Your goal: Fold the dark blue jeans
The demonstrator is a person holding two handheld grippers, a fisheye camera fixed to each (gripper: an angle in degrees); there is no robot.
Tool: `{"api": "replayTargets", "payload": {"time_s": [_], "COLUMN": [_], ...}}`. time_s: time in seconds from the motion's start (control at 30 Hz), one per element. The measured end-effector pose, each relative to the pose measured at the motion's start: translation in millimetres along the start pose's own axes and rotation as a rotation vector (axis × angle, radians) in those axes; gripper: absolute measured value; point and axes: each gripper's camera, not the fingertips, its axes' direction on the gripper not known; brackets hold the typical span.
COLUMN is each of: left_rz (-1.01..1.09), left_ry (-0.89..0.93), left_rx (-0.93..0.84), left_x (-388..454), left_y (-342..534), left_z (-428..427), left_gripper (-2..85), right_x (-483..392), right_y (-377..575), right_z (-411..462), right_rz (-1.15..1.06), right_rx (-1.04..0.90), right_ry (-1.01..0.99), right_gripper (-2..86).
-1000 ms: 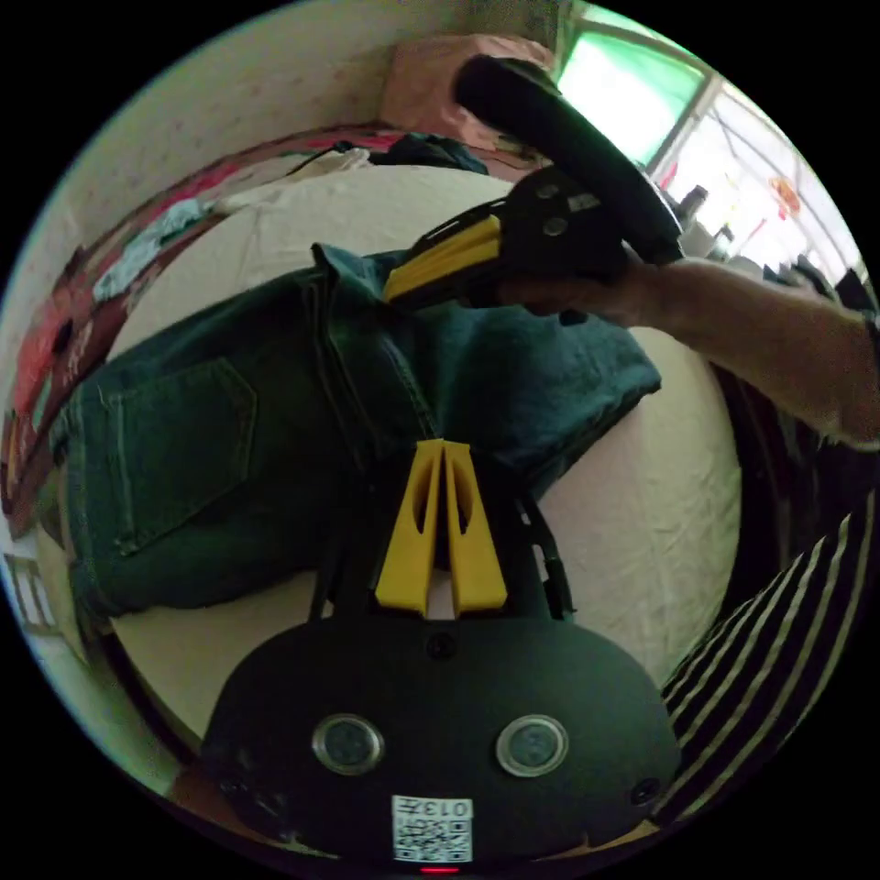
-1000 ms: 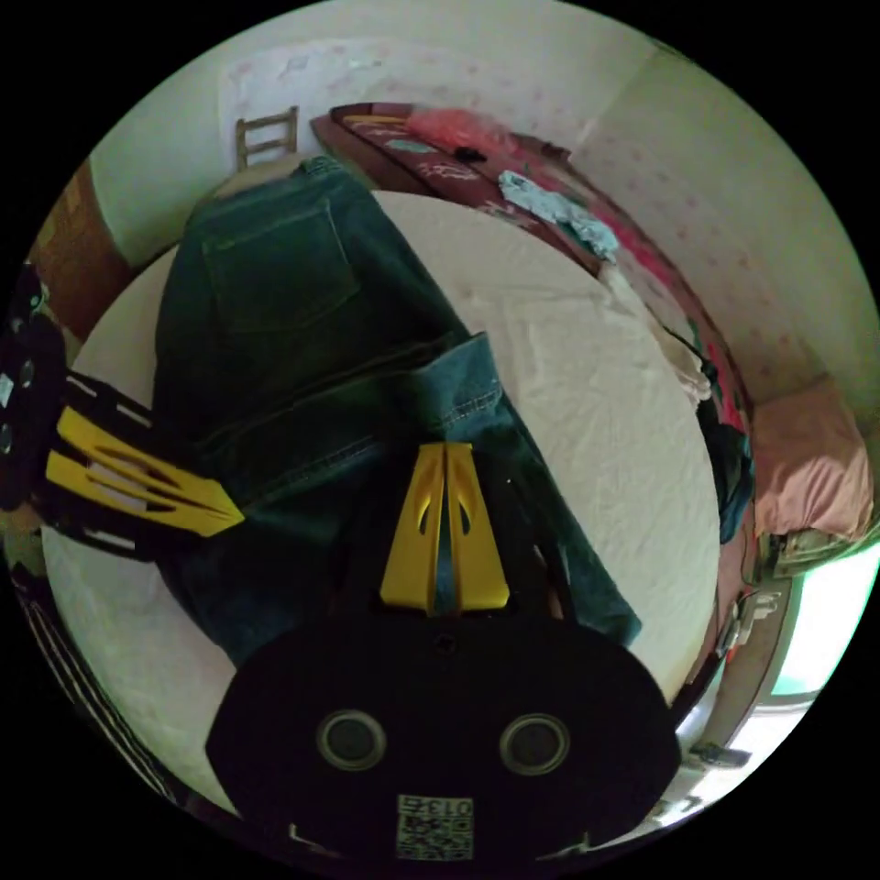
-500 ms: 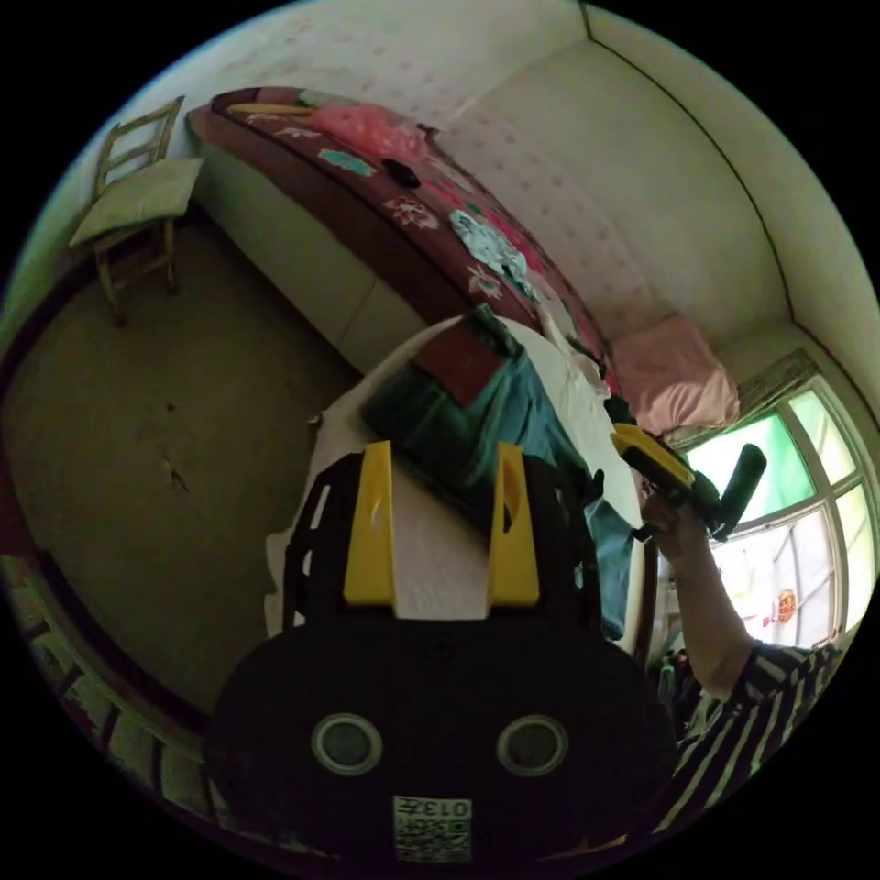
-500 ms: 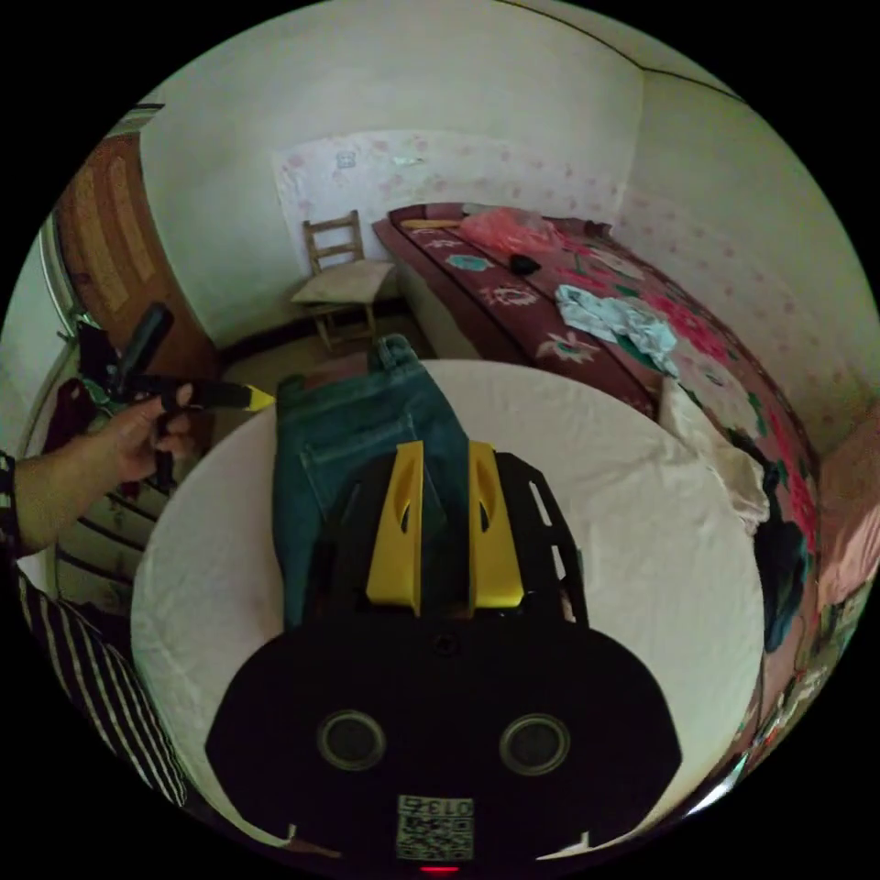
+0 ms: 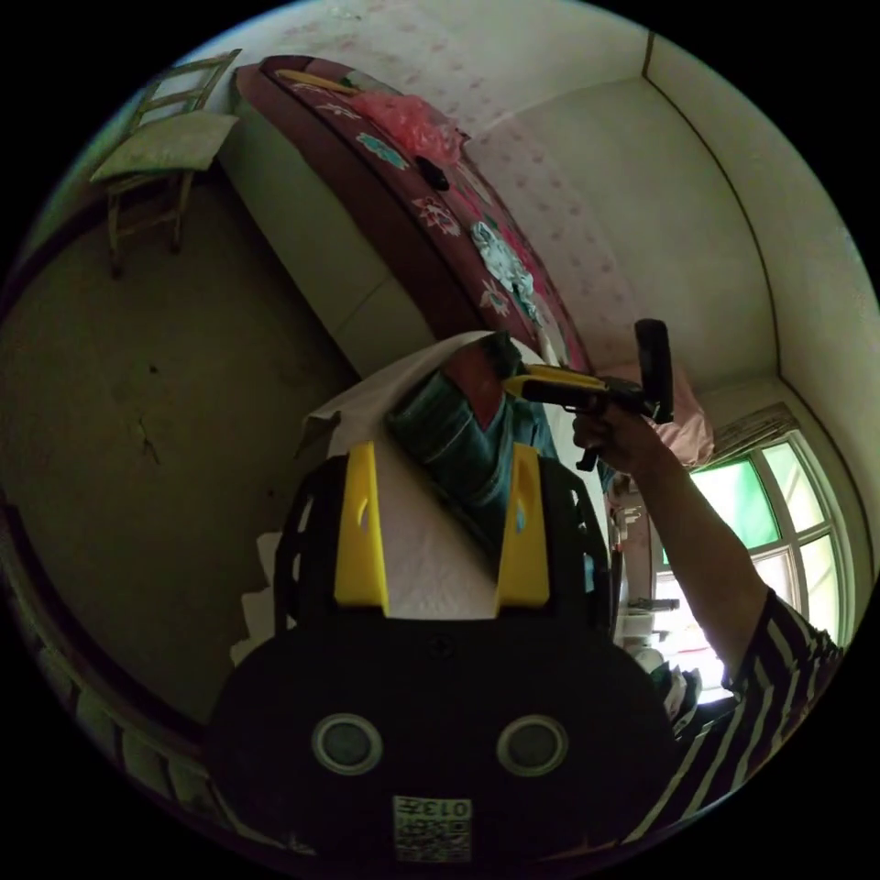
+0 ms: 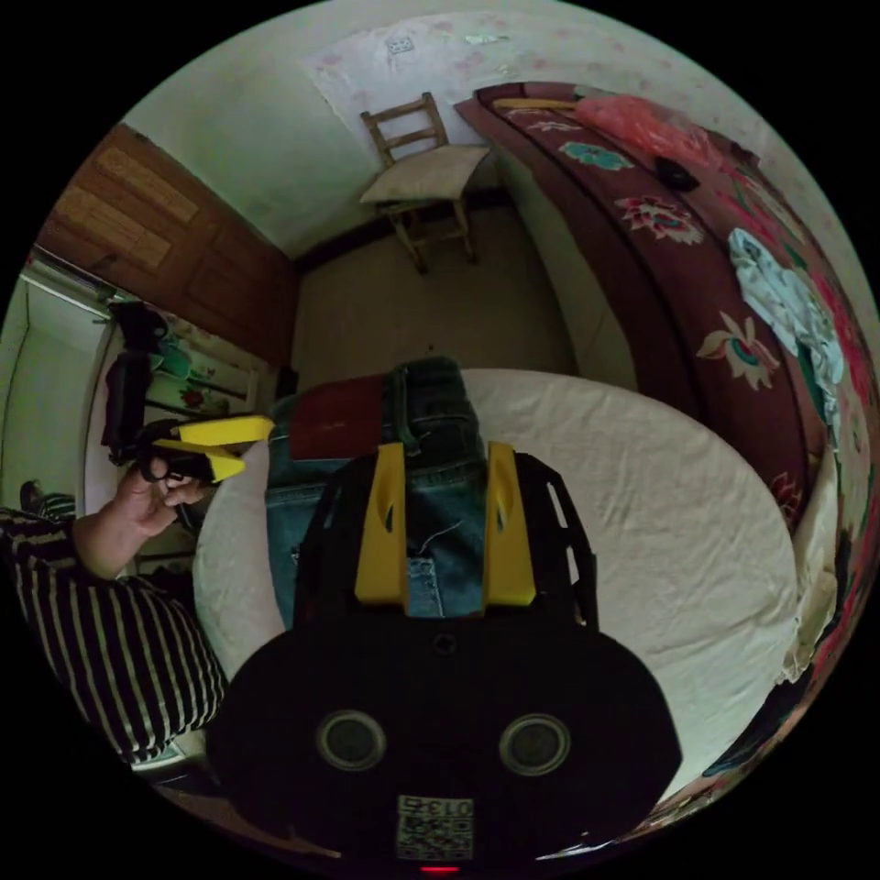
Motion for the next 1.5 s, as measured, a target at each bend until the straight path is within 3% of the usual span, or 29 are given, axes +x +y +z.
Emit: {"api": "replayTargets", "payload": {"time_s": [0.2, 0.37, 0.53, 0.73, 0.87, 1.0, 1.13, 1.2, 1.3, 1.37, 1.43, 1.5], "left_rz": [0.045, 0.041, 0.332, 0.784, 1.107, 1.364, 1.551, 1.596, 1.55, 1.534, 1.419, 1.295], "left_ry": [-0.048, 0.024, 0.081, 0.14, 0.133, 0.063, -0.122, -0.1, -0.009, 0.075, -0.078, -0.192], "left_rx": [-0.038, -0.032, 0.039, 0.011, -0.074, -0.184, -0.443, -0.627, -0.625, -0.547, -0.306, -0.203], "left_x": [19, 40, 126, 269, 362, 436, 469, 477, 496, 505, 508, 505], "left_y": [-1, 6, 33, 91, 156, 247, 334, 359, 370, 361, 329, 296], "left_z": [16, 22, 0, 1, 32, 101, 186, 208, 194, 172, 150, 145], "left_gripper": [8.7, 3.8, 2.1, 1.9, 2.2, 3.0, 5.9, 7.1, 6.4, 5.2, 7.5, 10.3], "right_x": [8, -1, -9, -10, -10, -4, 4, 7, 2, -3, -8, -13], "right_y": [6, 29, 87, 238, 371, 478, 557, 606, 642, 648, 645, 632], "right_z": [5, -7, -60, -159, -193, -172, -155, -158, -165, -167, -166, -161], "right_rz": [-0.013, -0.091, -0.186, -0.194, -0.062, 0.2, 0.522, 0.736, 0.861, 0.87, 0.852, 0.838], "right_rx": [-0.068, -0.05, 0.165, 0.461, 0.54, 0.418, 0.352, 0.443, 0.539, 0.57, 0.573, 0.531], "right_ry": [0.014, 0.087, 0.107, 0.148, 0.182, 0.225, 0.262, 0.172, 0.099, 0.061, 0.043, 0.031], "right_gripper": [3.9, 1.2, 0.1, 1.1, 2.3, 2.2, 4.2, 9.4, 12.7, 13.2, 13.5, 13.0]}}
